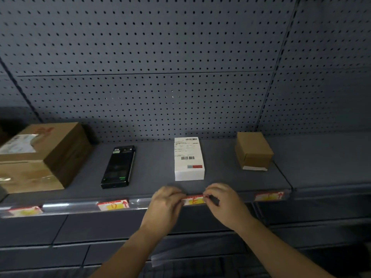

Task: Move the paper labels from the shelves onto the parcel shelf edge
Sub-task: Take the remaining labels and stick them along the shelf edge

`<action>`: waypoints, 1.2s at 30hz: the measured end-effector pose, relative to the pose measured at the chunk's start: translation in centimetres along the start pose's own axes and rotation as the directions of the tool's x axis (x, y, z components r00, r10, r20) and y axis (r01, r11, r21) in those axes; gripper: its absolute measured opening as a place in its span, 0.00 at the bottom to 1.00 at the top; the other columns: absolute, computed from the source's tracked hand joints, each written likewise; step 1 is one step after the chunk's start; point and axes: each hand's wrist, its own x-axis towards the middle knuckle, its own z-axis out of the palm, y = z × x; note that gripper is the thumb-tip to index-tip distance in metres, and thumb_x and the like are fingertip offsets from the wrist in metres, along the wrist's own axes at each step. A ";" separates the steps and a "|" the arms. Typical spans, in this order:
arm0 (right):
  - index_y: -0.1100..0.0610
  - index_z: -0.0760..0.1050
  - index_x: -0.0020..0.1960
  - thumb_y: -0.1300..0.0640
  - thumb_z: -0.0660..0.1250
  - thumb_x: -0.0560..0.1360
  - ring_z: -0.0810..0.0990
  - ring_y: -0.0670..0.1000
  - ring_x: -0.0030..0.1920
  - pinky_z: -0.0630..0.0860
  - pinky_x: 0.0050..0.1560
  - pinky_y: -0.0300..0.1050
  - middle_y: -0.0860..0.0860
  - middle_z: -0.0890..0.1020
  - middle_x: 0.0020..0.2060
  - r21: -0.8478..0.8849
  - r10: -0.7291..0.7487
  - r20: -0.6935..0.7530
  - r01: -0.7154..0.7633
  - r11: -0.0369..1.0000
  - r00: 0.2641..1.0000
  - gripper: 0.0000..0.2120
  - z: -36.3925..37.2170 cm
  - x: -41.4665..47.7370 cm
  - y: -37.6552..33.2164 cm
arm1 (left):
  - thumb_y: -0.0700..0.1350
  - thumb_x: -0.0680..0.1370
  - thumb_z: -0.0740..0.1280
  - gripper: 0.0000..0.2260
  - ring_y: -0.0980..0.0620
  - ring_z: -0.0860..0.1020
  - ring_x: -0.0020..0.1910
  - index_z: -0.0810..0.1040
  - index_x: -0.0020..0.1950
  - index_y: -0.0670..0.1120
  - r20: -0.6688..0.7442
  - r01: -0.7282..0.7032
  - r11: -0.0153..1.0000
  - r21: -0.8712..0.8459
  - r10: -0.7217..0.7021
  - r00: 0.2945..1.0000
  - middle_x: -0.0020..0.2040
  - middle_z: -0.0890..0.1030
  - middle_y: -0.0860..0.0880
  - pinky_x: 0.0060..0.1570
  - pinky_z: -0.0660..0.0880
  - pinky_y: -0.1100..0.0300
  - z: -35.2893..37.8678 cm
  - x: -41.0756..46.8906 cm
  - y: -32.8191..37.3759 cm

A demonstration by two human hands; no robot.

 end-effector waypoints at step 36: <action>0.56 0.80 0.53 0.57 0.65 0.79 0.74 0.44 0.56 0.70 0.59 0.35 0.48 0.77 0.54 -0.148 -0.045 0.075 0.056 0.987 0.996 0.06 0.6 -0.1 0.4 | 0.39 0.75 0.70 0.04 0.56 0.74 0.44 0.79 0.43 0.48 0.137 0.111 0.993 -0.027 -0.106 0.985 0.44 0.79 0.53 0.50 0.71 0.66 1.0 0.8 -0.7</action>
